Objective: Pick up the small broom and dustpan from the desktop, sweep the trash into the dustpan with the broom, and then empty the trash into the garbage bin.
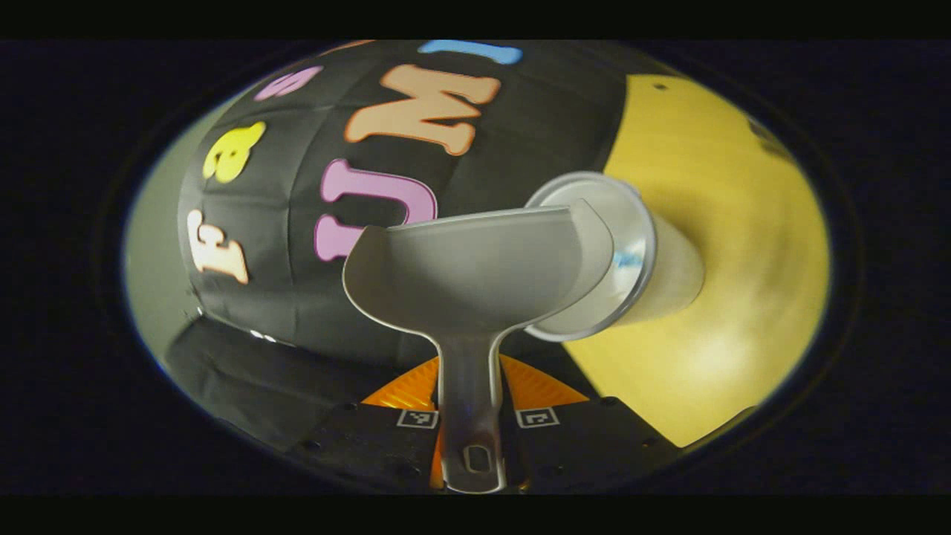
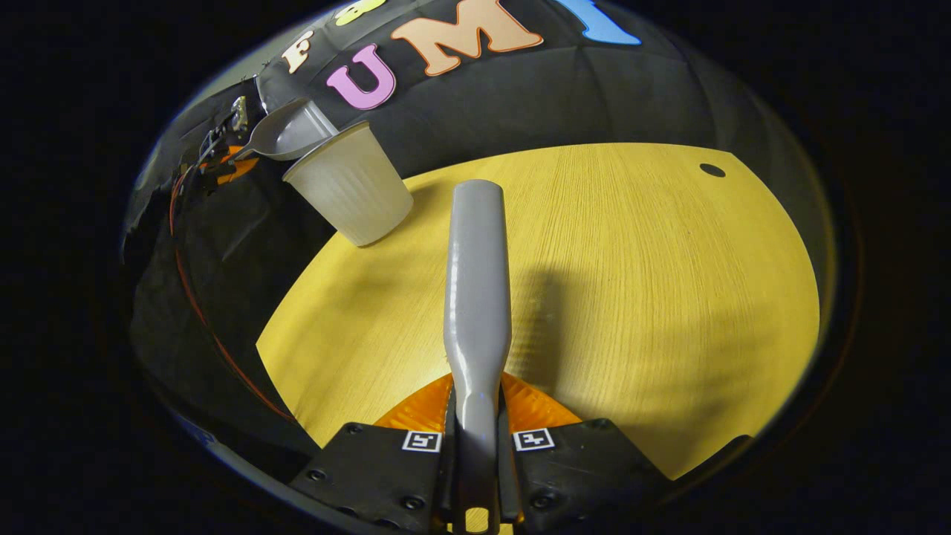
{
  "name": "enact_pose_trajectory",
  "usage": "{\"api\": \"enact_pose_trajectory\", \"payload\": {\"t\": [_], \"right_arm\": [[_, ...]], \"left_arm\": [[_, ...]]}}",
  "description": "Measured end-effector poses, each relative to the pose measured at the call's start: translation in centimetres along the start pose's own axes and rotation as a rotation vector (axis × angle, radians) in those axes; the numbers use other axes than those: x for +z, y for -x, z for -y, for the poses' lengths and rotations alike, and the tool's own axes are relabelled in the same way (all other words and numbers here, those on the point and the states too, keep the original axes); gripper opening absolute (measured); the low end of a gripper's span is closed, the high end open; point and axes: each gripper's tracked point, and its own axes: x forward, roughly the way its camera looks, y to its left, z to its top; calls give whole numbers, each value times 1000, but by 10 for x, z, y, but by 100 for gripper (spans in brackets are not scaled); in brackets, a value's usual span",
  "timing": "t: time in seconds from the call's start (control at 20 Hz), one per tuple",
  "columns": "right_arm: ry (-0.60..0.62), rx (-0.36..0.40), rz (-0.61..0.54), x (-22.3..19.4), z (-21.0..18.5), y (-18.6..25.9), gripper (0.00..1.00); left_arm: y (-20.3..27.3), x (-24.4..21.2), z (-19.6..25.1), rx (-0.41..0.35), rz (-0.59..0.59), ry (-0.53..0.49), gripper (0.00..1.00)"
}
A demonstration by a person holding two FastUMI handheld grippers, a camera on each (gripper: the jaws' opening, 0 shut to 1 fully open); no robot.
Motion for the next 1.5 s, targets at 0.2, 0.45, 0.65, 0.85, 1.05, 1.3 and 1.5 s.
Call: {"api": "enact_pose_trajectory", "payload": {"t": [0.2,0.45,0.65,0.85,1.05,1.3,1.5], "right_arm": [[-11,7,27,1,2,5,19],[-27,-22,78,0,-2,21,20],[-31,-66,91,-1,-5,25,20],[-45,-139,73,-7,-8,9,20],[-62,-224,23,-14,-15,-17,20],[-43,-346,-78,-10,-16,-37,20],[-22,-434,-155,1,-25,-39,19]], "left_arm": [[36,44,77,-133,104,320,23],[72,87,174,-269,155,534,24],[93,89,248,-393,109,621,24],[96,61,306,-447,7,651,24],[99,26,364,-483,-130,678,24],[106,14,371,-519,-275,650,24],[106,19,368,-533,-318,662,25]]}}
